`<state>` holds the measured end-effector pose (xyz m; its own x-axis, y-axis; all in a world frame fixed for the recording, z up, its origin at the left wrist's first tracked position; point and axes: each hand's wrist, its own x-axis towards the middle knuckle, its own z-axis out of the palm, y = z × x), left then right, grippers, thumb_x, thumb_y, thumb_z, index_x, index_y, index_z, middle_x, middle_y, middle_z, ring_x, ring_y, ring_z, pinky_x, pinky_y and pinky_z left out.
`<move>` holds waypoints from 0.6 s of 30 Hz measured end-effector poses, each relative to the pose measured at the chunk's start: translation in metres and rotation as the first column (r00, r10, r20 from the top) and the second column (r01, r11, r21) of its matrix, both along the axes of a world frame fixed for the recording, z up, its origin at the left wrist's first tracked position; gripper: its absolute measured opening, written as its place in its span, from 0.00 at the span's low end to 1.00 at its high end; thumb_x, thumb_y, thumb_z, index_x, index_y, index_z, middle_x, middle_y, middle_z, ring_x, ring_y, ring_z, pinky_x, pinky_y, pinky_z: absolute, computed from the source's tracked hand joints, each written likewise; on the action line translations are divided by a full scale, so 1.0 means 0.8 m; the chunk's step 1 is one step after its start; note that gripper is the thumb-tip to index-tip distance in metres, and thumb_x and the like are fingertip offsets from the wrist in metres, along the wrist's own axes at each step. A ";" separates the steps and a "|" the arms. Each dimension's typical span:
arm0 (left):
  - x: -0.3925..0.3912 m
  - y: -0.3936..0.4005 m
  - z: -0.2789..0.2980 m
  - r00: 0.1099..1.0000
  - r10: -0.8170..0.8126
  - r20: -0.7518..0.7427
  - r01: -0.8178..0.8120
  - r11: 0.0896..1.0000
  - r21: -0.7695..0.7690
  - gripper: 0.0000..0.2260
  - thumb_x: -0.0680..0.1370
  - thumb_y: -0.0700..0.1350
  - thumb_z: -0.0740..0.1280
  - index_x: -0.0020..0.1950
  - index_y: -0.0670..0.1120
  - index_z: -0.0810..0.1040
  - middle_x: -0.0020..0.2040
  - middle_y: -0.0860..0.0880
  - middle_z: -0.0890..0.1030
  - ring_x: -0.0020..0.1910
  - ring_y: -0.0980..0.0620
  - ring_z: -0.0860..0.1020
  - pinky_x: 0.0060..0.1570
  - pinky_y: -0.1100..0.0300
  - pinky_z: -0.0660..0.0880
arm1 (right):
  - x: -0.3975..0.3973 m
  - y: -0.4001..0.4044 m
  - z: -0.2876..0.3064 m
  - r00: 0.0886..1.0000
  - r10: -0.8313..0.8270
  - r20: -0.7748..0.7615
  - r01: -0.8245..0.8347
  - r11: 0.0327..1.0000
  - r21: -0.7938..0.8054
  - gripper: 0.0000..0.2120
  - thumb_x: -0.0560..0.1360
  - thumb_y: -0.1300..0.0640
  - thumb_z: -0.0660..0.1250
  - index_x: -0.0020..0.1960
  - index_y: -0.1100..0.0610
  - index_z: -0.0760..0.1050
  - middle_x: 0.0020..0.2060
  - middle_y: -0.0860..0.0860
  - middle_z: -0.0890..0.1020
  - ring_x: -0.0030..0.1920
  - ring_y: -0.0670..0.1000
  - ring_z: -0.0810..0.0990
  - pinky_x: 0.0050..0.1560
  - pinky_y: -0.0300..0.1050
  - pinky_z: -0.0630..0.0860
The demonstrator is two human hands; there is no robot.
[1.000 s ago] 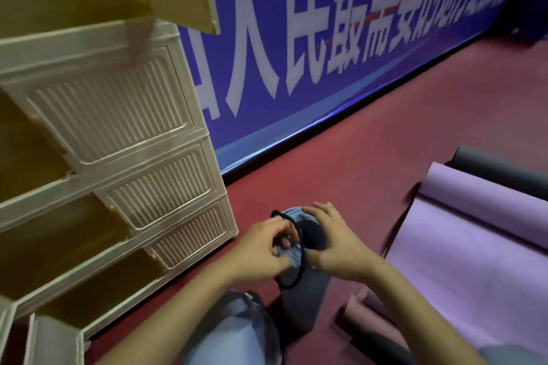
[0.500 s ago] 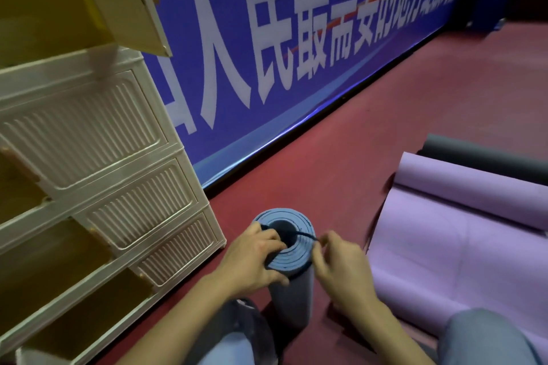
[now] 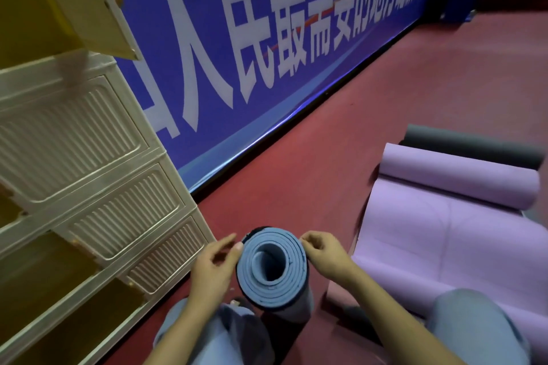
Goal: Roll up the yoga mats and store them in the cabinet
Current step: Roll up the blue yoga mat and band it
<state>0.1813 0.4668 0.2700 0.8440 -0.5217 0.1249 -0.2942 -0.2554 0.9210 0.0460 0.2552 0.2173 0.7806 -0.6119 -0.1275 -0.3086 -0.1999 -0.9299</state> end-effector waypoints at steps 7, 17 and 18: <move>0.040 -0.004 -0.018 0.999 0.036 0.002 -0.035 0.975 0.221 0.14 0.78 0.56 0.70 0.37 0.49 0.83 0.32 0.46 0.82 0.37 0.39 0.82 0.42 0.44 0.82 | 0.025 -0.003 0.008 0.999 0.014 -0.030 -0.015 0.999 -0.044 0.13 0.80 0.57 0.65 0.37 0.52 0.76 0.29 0.43 0.75 0.31 0.42 0.68 0.35 0.38 0.69; 0.061 -0.046 -0.135 0.973 0.030 -0.229 0.077 0.892 0.445 0.20 0.73 0.41 0.70 0.65 0.39 0.79 0.60 0.40 0.80 0.61 0.39 0.78 0.59 0.50 0.75 | 0.062 -0.047 -0.109 0.844 0.097 -0.527 -0.241 0.947 -0.211 0.15 0.77 0.52 0.59 0.37 0.60 0.70 0.37 0.59 0.80 0.37 0.58 0.72 0.39 0.55 0.74; 0.071 -0.058 -0.152 0.968 0.056 -0.246 0.063 0.891 0.449 0.22 0.75 0.42 0.68 0.67 0.35 0.77 0.63 0.38 0.79 0.64 0.38 0.77 0.63 0.48 0.74 | 0.068 -0.054 -0.122 0.841 0.070 -0.537 -0.215 0.953 -0.211 0.15 0.77 0.51 0.58 0.37 0.60 0.69 0.37 0.59 0.80 0.37 0.58 0.71 0.39 0.55 0.74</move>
